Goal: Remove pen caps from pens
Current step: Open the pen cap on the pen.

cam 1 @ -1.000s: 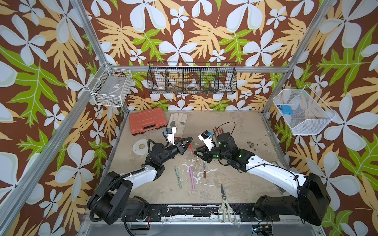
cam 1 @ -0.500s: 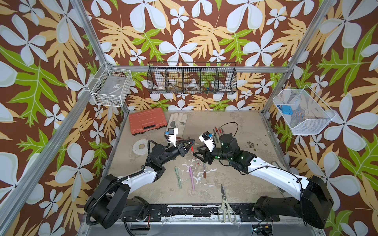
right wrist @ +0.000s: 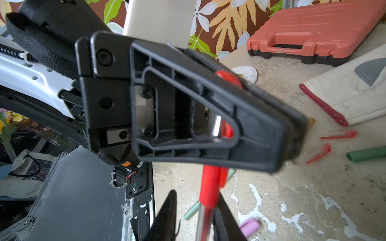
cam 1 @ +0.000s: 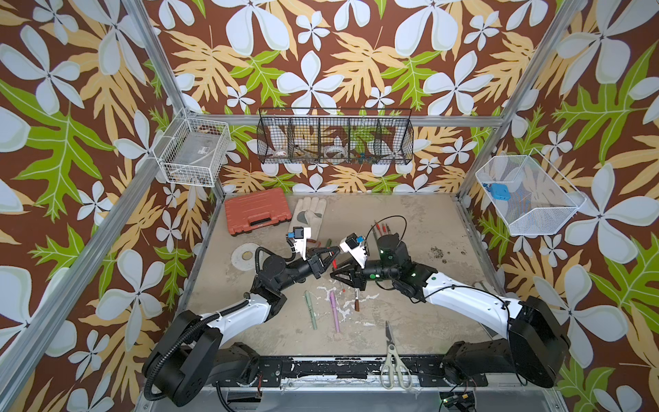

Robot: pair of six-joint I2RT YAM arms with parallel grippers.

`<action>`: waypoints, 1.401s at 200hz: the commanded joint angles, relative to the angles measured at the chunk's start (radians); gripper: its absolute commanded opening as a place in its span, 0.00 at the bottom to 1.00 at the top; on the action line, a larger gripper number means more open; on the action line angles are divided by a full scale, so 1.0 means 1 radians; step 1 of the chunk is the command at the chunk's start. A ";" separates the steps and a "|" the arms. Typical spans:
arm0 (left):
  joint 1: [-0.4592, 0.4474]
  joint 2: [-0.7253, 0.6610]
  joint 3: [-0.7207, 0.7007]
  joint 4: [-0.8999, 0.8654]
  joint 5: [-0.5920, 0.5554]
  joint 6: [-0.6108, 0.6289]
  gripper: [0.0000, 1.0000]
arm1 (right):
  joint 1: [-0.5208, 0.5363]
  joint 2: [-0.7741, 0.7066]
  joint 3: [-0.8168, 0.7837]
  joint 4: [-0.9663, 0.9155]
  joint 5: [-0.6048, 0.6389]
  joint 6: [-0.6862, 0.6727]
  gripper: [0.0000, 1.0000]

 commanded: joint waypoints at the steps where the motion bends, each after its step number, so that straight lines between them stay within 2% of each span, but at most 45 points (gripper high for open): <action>1: -0.001 0.002 0.005 0.011 0.004 0.009 0.00 | 0.003 0.005 0.002 0.051 -0.047 0.015 0.21; 37: -0.001 -0.005 -0.002 0.039 0.022 -0.011 0.00 | 0.003 0.018 0.014 0.037 0.002 0.020 0.00; 45: -0.001 -0.010 -0.004 0.031 0.014 -0.009 0.00 | 0.003 0.022 0.013 0.035 0.005 0.012 0.00; 58: -0.001 -0.014 0.000 -0.005 -0.003 0.017 0.11 | 0.003 0.027 0.013 0.028 0.019 0.000 0.00; 79: -0.001 -0.007 -0.001 -0.029 -0.028 0.049 0.41 | 0.003 0.033 0.015 0.017 0.046 -0.007 0.00; 100: -0.001 -0.003 0.001 -0.041 -0.033 0.069 0.48 | 0.002 0.040 0.013 0.018 0.056 -0.012 0.00; 148: -0.001 -0.022 0.002 -0.053 -0.018 0.096 0.50 | 0.004 0.043 -0.004 0.039 0.026 -0.023 0.00; 180: -0.001 -0.083 0.000 -0.121 -0.068 0.148 0.52 | 0.004 0.013 -0.017 0.051 0.024 -0.026 0.00; 218: -0.001 -0.110 0.004 -0.149 -0.065 0.163 0.44 | 0.004 0.010 -0.017 0.053 0.012 -0.025 0.00; 250: -0.001 -0.115 -0.011 -0.117 -0.065 0.145 0.29 | 0.005 -0.002 -0.026 0.056 0.015 -0.033 0.00; 280: -0.001 -0.067 -0.001 -0.092 -0.021 0.127 0.29 | 0.004 0.000 -0.023 0.053 0.006 -0.038 0.00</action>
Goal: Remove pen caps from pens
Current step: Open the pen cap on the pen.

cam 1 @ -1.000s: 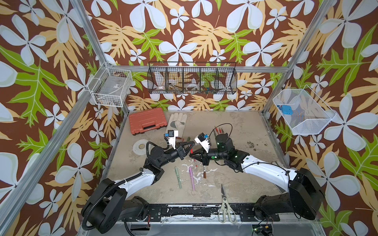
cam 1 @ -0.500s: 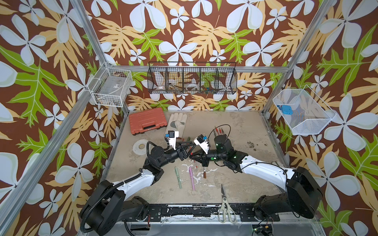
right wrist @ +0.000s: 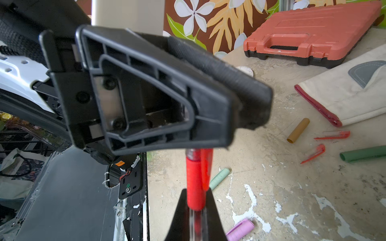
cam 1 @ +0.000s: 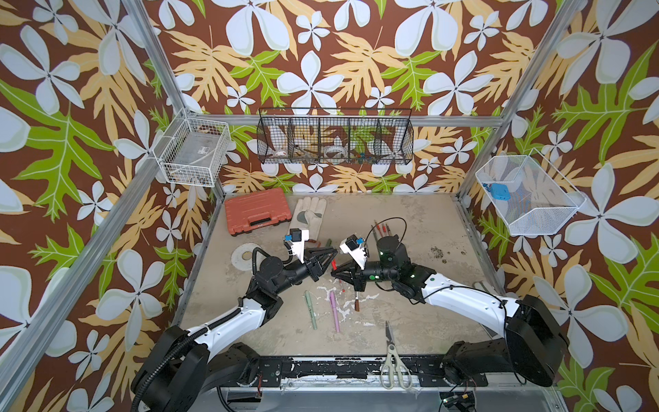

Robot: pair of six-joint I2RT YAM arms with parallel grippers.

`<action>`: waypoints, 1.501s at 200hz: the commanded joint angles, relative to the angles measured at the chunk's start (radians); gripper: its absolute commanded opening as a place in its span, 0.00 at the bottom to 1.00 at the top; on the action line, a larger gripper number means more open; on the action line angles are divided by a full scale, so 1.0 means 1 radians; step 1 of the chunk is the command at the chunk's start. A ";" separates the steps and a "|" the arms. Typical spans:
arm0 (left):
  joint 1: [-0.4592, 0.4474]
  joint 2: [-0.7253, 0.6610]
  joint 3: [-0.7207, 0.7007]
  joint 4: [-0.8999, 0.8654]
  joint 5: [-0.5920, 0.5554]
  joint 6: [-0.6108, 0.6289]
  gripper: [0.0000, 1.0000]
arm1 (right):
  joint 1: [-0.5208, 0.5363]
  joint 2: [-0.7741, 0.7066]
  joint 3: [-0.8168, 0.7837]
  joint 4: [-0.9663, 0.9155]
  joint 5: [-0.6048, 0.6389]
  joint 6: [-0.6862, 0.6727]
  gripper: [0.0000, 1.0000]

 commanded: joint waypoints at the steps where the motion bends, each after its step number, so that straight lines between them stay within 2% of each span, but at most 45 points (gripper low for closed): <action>1: -0.001 0.029 0.010 0.051 0.044 -0.017 0.30 | 0.000 -0.003 0.001 0.023 -0.019 -0.015 0.00; 23: -0.001 0.037 0.011 0.062 0.048 -0.027 0.30 | -0.001 -0.013 -0.003 0.024 -0.021 -0.014 0.00; 61: -0.001 0.013 -0.008 0.058 0.018 -0.016 0.10 | 0.000 -0.018 -0.009 0.027 -0.022 -0.014 0.00; 98: -0.001 0.015 -0.006 0.058 0.024 -0.017 0.01 | 0.001 -0.005 -0.002 0.013 -0.029 -0.024 0.00; 132: -0.001 0.003 -0.006 0.037 0.009 0.002 0.06 | 0.000 -0.004 -0.006 0.003 -0.023 -0.035 0.00; 144: -0.001 0.000 -0.005 0.027 0.000 0.007 0.00 | 0.001 -0.002 -0.005 -0.002 -0.020 -0.037 0.00; 182: -0.001 -0.020 -0.005 -0.020 -0.046 0.023 0.00 | 0.001 0.002 -0.003 -0.049 0.028 -0.071 0.00; 211: 0.000 -0.073 -0.019 -0.112 -0.214 0.026 0.00 | 0.002 -0.026 -0.036 -0.078 0.190 -0.097 0.00; 234: 0.001 -0.090 -0.018 -0.168 -0.302 0.015 0.00 | 0.020 -0.063 -0.070 -0.088 0.393 -0.114 0.00; 260: 0.039 -0.112 -0.045 -0.149 -0.297 -0.010 0.00 | 0.042 -0.103 -0.085 -0.119 0.526 -0.168 0.00; 278: 0.055 -0.115 -0.060 -0.113 -0.271 -0.017 0.00 | 0.044 -0.104 -0.088 -0.132 0.504 -0.198 0.00; 300: 0.057 -0.095 -0.057 -0.090 -0.245 -0.016 0.00 | 0.045 -0.066 -0.060 -0.165 0.402 -0.207 0.00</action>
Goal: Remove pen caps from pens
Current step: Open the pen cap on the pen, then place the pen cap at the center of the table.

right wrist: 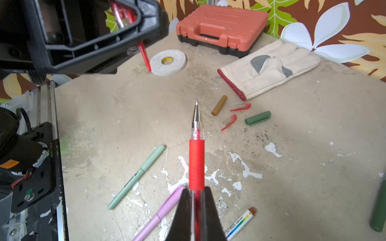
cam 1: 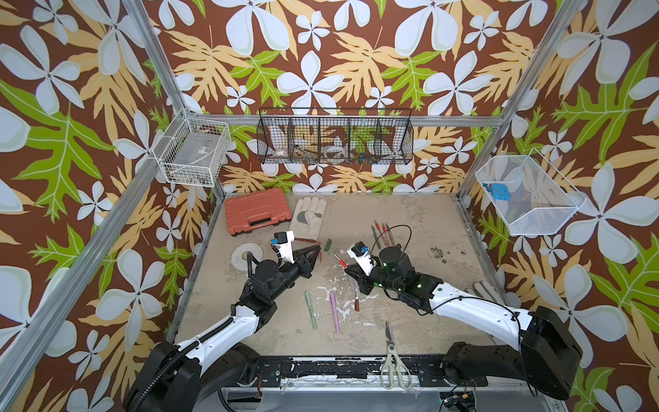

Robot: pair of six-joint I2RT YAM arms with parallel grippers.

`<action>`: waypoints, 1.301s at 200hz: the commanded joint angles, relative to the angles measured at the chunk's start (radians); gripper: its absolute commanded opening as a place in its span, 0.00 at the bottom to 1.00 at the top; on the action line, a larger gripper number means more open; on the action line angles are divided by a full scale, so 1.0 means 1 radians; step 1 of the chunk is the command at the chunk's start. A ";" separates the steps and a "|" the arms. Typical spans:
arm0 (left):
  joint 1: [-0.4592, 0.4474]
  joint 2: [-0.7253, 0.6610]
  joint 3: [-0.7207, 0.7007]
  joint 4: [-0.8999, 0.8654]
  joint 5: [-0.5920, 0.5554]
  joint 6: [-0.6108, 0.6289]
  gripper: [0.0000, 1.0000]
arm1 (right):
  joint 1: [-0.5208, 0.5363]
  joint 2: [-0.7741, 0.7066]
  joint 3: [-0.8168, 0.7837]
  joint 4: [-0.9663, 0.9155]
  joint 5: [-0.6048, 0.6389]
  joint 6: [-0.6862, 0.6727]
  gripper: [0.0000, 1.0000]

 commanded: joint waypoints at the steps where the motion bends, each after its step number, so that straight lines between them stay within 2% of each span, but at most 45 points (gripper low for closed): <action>1: 0.007 0.014 0.001 0.059 -0.006 -0.001 0.00 | 0.000 0.026 0.024 -0.050 -0.022 -0.034 0.00; 50: 0.007 0.047 0.028 0.013 -0.004 0.046 0.00 | -0.016 0.012 0.027 -0.044 0.001 0.009 0.00; 97: -0.033 0.156 0.149 -0.231 -0.098 0.143 0.00 | -0.050 -0.021 0.003 -0.011 0.033 0.060 0.00; 143: -0.053 0.250 0.224 -0.344 -0.132 0.168 0.00 | -0.071 -0.035 -0.014 0.004 0.107 0.104 0.00; 182: -0.053 0.329 0.280 -0.413 -0.148 0.182 0.00 | -0.122 -0.034 -0.031 0.027 0.099 0.159 0.00; 221: -0.053 0.389 0.314 -0.463 -0.210 0.197 0.00 | -0.125 -0.037 -0.031 0.033 0.116 0.161 0.00; 260: -0.052 0.436 0.330 -0.467 -0.226 0.208 0.00 | -0.132 -0.047 -0.058 0.070 0.143 0.152 0.00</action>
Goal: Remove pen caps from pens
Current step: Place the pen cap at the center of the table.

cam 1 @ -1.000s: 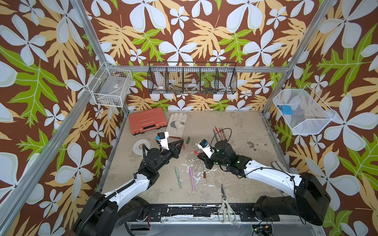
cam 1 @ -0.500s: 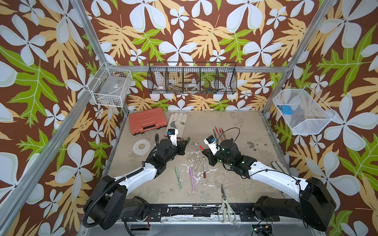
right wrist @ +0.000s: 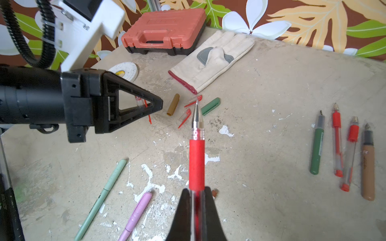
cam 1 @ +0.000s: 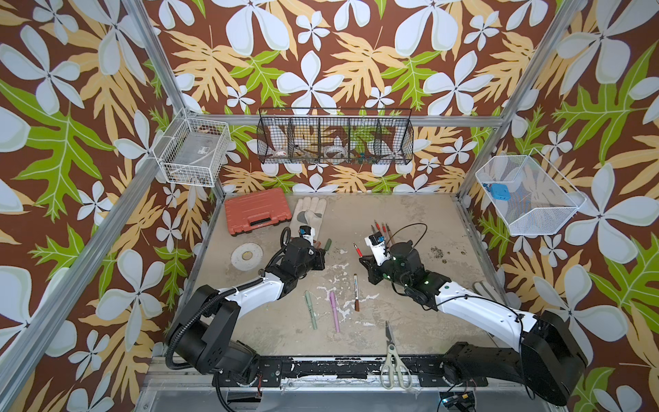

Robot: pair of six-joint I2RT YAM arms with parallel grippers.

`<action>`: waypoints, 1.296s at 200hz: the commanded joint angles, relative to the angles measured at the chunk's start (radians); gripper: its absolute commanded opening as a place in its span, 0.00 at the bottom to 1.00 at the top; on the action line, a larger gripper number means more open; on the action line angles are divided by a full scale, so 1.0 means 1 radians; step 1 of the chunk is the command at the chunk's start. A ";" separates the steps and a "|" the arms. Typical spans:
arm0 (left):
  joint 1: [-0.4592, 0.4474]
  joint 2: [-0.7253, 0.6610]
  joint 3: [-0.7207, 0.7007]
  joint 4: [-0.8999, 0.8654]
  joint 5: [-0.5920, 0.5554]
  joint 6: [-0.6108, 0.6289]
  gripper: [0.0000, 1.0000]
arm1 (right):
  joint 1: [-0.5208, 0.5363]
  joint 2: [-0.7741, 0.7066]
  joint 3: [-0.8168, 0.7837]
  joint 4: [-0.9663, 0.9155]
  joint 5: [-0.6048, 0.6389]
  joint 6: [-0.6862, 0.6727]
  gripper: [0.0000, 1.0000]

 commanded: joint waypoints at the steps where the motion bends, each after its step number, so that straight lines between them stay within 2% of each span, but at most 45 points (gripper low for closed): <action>1: 0.000 0.020 0.009 -0.009 -0.028 0.022 0.00 | -0.005 -0.005 -0.009 0.043 0.033 0.006 0.00; 39: 0.030 0.078 0.015 0.022 0.026 0.013 0.00 | -0.014 -0.002 -0.010 0.044 0.033 0.012 0.00; 94: 0.045 0.194 0.059 0.017 0.036 0.033 0.00 | -0.015 -0.016 -0.025 0.057 0.032 0.009 0.00; 183: 0.072 0.303 0.113 0.003 0.030 0.037 0.00 | -0.022 -0.027 -0.032 0.067 0.009 0.017 0.00; 204: 0.074 0.314 0.125 -0.004 0.021 0.039 0.11 | -0.025 -0.027 -0.036 0.072 -0.002 0.018 0.00; 243: 0.083 0.337 0.142 -0.022 0.007 0.035 0.13 | -0.037 -0.028 -0.040 0.080 -0.023 0.023 0.00; 259: 0.083 0.332 0.145 -0.034 -0.009 0.035 0.23 | -0.042 -0.024 -0.039 0.080 -0.030 0.026 0.00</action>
